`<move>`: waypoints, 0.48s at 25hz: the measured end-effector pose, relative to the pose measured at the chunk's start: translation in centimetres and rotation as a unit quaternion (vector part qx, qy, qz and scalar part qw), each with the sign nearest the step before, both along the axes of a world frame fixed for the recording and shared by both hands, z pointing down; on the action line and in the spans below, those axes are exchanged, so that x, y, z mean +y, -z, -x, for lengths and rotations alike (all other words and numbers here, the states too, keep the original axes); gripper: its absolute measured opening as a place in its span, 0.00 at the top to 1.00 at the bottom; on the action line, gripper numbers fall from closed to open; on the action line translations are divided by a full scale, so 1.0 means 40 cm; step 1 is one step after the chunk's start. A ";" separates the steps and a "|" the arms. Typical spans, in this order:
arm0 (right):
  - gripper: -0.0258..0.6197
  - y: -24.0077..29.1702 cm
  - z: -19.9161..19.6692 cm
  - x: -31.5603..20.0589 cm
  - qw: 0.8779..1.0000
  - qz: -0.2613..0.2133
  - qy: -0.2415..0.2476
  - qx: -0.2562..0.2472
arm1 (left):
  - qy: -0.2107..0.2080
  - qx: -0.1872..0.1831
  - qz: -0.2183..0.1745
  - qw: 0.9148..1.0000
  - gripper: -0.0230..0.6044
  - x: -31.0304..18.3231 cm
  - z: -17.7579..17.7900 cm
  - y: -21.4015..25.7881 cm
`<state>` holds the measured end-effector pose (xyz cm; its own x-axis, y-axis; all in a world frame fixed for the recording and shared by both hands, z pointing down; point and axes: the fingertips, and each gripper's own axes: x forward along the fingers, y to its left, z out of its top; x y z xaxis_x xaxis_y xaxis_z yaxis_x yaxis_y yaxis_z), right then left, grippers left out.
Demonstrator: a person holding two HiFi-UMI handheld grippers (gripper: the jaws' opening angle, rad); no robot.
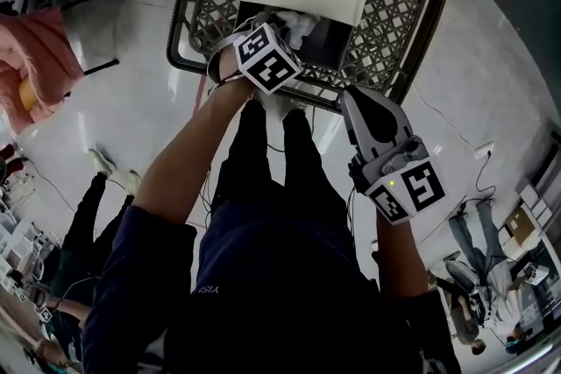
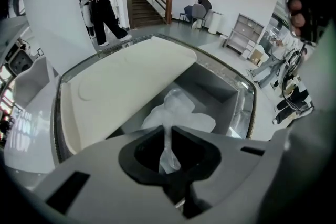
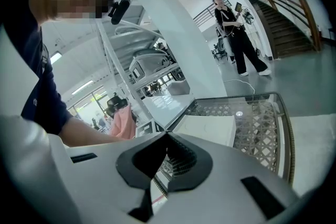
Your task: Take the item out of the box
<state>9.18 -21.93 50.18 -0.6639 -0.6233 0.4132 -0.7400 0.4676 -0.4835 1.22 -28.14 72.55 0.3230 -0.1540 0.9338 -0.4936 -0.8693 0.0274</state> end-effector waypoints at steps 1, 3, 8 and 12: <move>0.93 0.004 0.002 0.004 1.000 -0.002 0.000 0.000 | 0.000 0.003 -0.002 1.000 0.89 0.006 0.003 0.009; 0.93 0.017 0.006 0.016 1.000 -0.007 0.000 0.000 | 0.003 0.010 -0.004 1.000 0.91 0.022 0.010 0.030; 0.93 0.047 0.027 0.005 1.000 -0.022 -0.001 0.000 | 0.017 0.044 -0.021 0.999 0.92 0.010 0.026 0.100; 0.93 0.089 0.039 0.003 0.999 -0.039 -0.003 -0.002 | 0.026 0.078 -0.043 0.996 0.93 0.011 0.028 0.195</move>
<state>7.62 -21.79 46.61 -0.6607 -0.6578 0.3617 -0.7419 0.4984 -0.4486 0.09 -27.71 64.73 0.4534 -0.2509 0.8552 -0.5327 -0.8456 0.0343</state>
